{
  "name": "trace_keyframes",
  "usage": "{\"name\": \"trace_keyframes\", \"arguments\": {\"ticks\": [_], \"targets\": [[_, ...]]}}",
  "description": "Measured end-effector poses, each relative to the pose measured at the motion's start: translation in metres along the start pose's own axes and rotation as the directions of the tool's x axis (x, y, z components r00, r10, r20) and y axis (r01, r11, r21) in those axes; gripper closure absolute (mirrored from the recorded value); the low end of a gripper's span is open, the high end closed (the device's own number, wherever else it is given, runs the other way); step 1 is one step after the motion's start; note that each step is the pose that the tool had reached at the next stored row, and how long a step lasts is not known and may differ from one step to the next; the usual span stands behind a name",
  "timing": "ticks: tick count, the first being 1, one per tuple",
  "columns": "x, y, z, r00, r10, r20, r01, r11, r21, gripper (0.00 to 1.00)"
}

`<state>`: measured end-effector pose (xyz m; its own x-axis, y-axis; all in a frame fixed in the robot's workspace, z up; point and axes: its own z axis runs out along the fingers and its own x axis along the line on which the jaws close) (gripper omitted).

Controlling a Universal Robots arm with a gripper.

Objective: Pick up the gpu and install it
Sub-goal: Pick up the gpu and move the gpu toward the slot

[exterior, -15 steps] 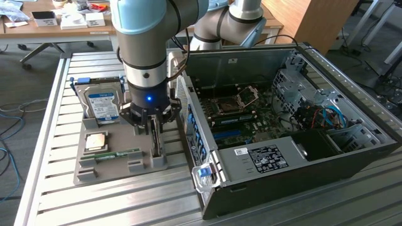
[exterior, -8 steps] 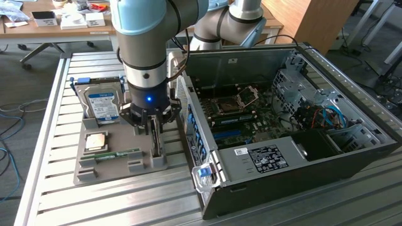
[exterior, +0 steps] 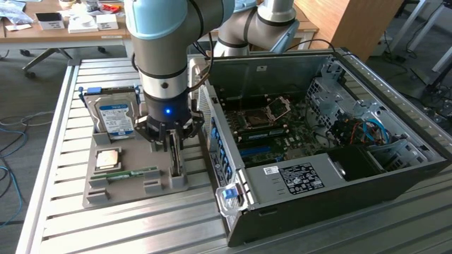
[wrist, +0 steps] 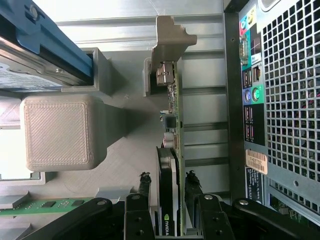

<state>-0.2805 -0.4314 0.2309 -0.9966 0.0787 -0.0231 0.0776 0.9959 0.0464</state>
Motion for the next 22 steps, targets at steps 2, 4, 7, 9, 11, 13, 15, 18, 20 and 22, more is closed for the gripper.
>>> {"name": "trace_keyframes", "arguments": {"ticks": [2, 4, 7, 9, 11, 13, 15, 18, 20, 22], "targets": [[0.0, 0.0, 0.0, 1.0, 0.0, 0.0, 0.0, 1.0, 0.0, 0.58], [0.0, 0.0, 0.0, 1.0, 0.0, 0.0, 0.0, 1.0, 0.0, 0.58], [0.0, 0.0, 0.0, 1.0, 0.0, 0.0, 0.0, 1.0, 0.0001, 0.6], [0.0, 0.0, 0.0, 1.0, 0.0, -0.0002, 0.0, 1.0, 0.0, 0.66], [0.0, 0.0, 0.0, 1.0, 0.0, 0.0, 0.0, 1.0, 0.0001, 0.73], [0.0, 0.0, 0.0, 1.0, 0.0, 0.0, 0.0, 1.0, 0.0001, 0.73], [0.0, 0.0, 0.0, 1.0, 0.0, 0.0, 0.0, 1.0, 0.0001, 0.73], [0.0, 0.0, 0.0, 1.0, 0.0, 0.0, 0.0, 1.0, 0.0, 0.73], [0.0, 0.0, 0.0, 1.0, 0.0, 0.0, 0.0, 1.0, 0.0, 0.73], [0.0, 0.0, 0.0, 1.0, 0.0, 0.0, 0.0, 1.0, 0.0001, 0.73]]}}
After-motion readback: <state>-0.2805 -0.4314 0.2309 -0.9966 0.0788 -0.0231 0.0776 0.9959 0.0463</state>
